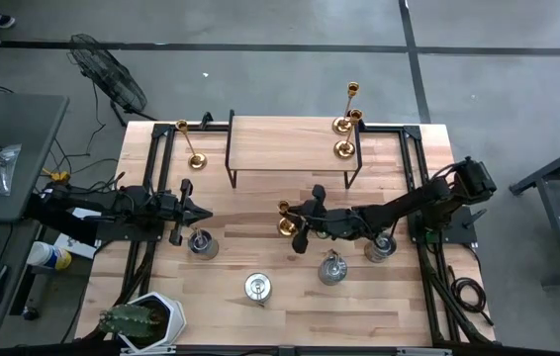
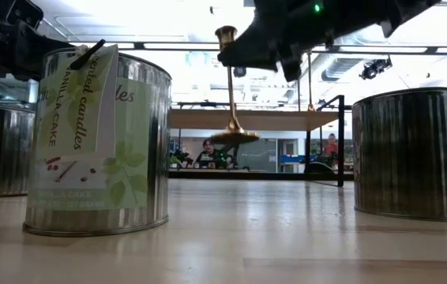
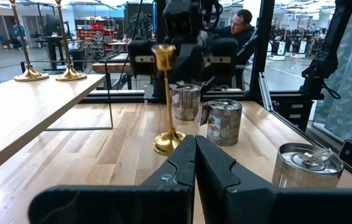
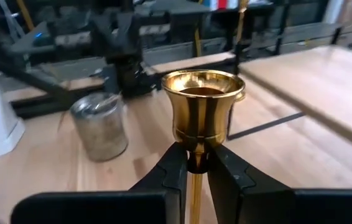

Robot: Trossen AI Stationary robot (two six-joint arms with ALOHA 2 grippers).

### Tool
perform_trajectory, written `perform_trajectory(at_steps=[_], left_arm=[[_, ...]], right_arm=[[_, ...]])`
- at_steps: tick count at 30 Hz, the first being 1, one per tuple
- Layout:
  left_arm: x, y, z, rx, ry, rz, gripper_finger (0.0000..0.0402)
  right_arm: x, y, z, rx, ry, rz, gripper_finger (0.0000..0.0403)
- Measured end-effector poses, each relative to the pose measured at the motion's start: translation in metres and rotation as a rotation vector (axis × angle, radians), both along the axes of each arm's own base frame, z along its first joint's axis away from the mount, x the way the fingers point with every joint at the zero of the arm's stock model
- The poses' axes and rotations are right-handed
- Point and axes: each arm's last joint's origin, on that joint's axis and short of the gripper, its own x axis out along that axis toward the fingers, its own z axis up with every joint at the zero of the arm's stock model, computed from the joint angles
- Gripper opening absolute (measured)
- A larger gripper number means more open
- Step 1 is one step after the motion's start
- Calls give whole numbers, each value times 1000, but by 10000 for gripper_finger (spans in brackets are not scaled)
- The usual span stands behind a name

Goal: Pick & Place candle stick holders
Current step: Put the gold candle holder on the shelf

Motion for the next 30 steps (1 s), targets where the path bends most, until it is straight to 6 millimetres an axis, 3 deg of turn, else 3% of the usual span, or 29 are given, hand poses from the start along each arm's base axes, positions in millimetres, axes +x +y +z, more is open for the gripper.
perform_trajectory(at_steps=[14, 23, 30], left_arm=[[0, 0, 0, 0, 0, 1, 0], [0, 0, 0, 0, 0, 4, 0], [0, 0, 0, 0, 0, 3, 0]], right_arm=[[4, -11, 68, -77, 8, -305, 35], [7, -35, 79, -37, -46, -521, 35], [23, -49, 89, -15, -65, -594, 35]])
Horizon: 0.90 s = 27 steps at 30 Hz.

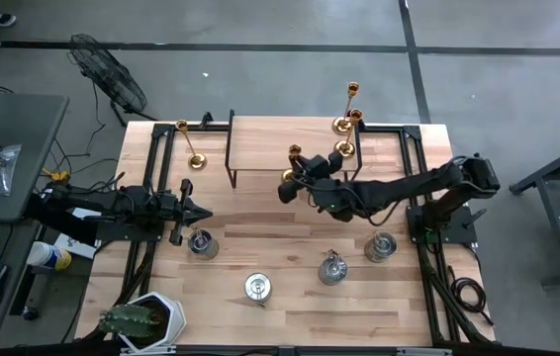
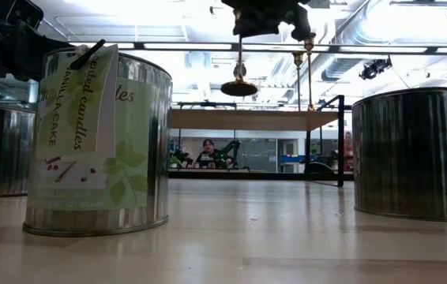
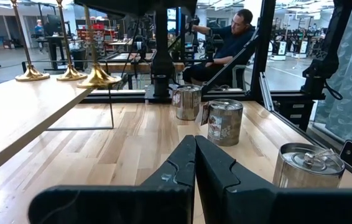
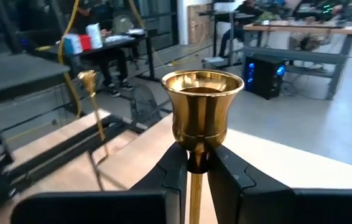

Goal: Pick & Place candle stick holders
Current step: Put the gold candle holder on the shelf

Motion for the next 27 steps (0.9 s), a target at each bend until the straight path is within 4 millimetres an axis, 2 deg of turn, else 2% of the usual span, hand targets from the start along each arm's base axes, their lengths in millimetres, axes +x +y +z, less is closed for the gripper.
perform_trajectory(at_steps=[17, 27], left_arm=[[0, 0, 0, 0, 0, -3, 0], [0, 0, 0, 0, 1, -3, 0]], right_arm=[[54, -39, -2, -9, 43, -83, 35], [54, -66, -2, -15, 43, -213, 35]])
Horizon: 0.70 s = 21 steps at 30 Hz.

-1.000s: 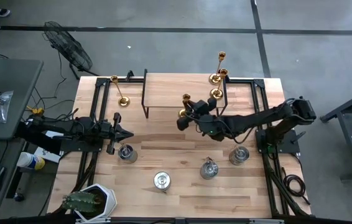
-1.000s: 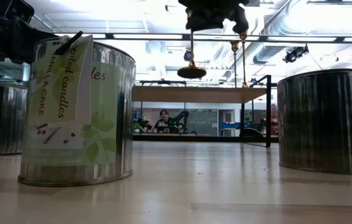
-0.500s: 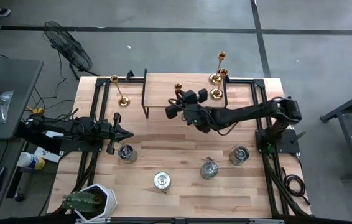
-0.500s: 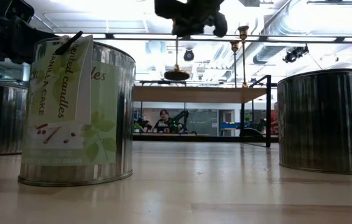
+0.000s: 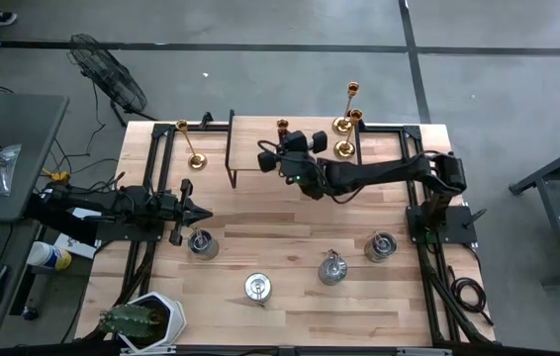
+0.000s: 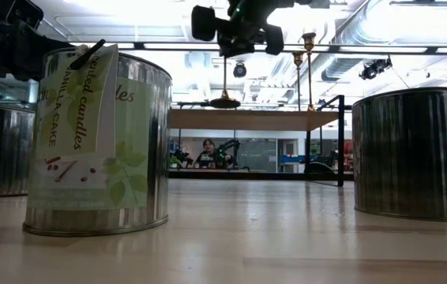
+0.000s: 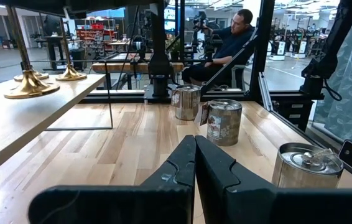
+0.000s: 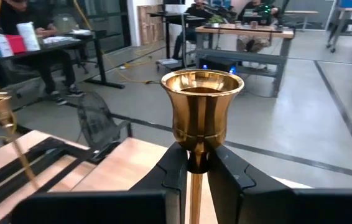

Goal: Pick & Place candle stick holders
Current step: Put the gold candle holder on the shelf

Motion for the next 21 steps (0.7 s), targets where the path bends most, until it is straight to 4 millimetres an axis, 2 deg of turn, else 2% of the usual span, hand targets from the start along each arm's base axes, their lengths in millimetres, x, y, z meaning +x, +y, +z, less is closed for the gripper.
perform_trajectory(at_steps=[6, 13, 21], left_arm=[[0, 0, 0, 0, 0, 0, 0], [0, 0, 0, 0, 0, 1, 0], [0, 0, 0, 0, 0, 4, 0]], right_arm=[[-1, -8, -2, 18, -10, -12, 35], [-4, -1, 0, 18, -17, 1, 35], [-19, 4, -1, 3, -17, -34, 35]])
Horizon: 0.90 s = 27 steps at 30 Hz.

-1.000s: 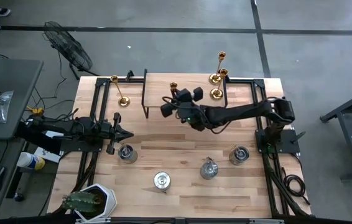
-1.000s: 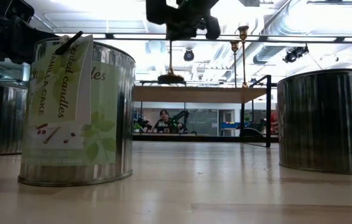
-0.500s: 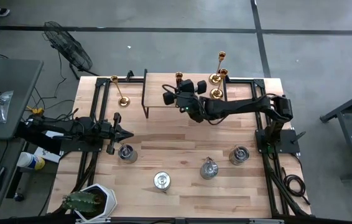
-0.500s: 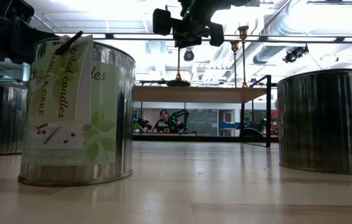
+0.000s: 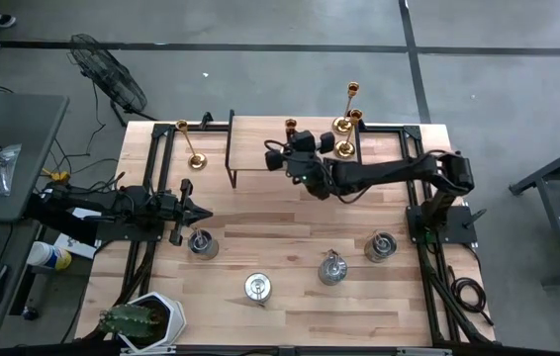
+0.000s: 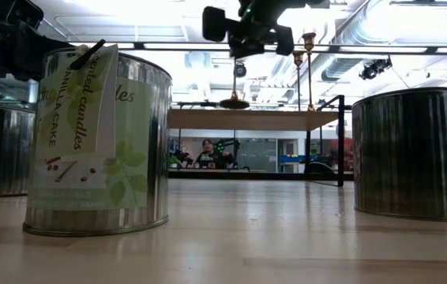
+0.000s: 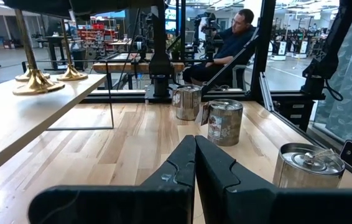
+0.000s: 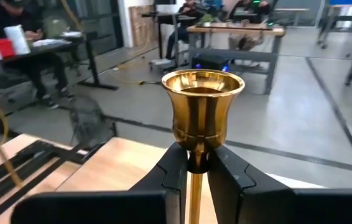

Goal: Pick & Place candle stick holders
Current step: Put the gold candle holder on the shelf

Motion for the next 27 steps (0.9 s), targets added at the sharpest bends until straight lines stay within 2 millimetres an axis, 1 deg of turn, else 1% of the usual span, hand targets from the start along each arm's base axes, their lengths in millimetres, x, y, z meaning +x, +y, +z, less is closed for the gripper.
perform_trajectory(at_steps=[5, 8, 16, 22, 27], left_arm=[[0, 0, 0, 0, 0, 0, 0], [0, 0, 0, 0, 0, 0, 0], [0, 0, 0, 0, 0, -1, 0], [0, 0, 0, 0, 0, -1, 0], [0, 0, 0, 0, 0, -3, 0]], right_arm=[[-14, 6, 2, -15, 2, -35, 35], [-19, 9, 2, -9, -26, -48, 35], [-33, 17, -3, -31, -36, -123, 34], [-35, 17, -4, -32, -27, -124, 34], [-36, 12, -5, -34, -9, -139, 34]])
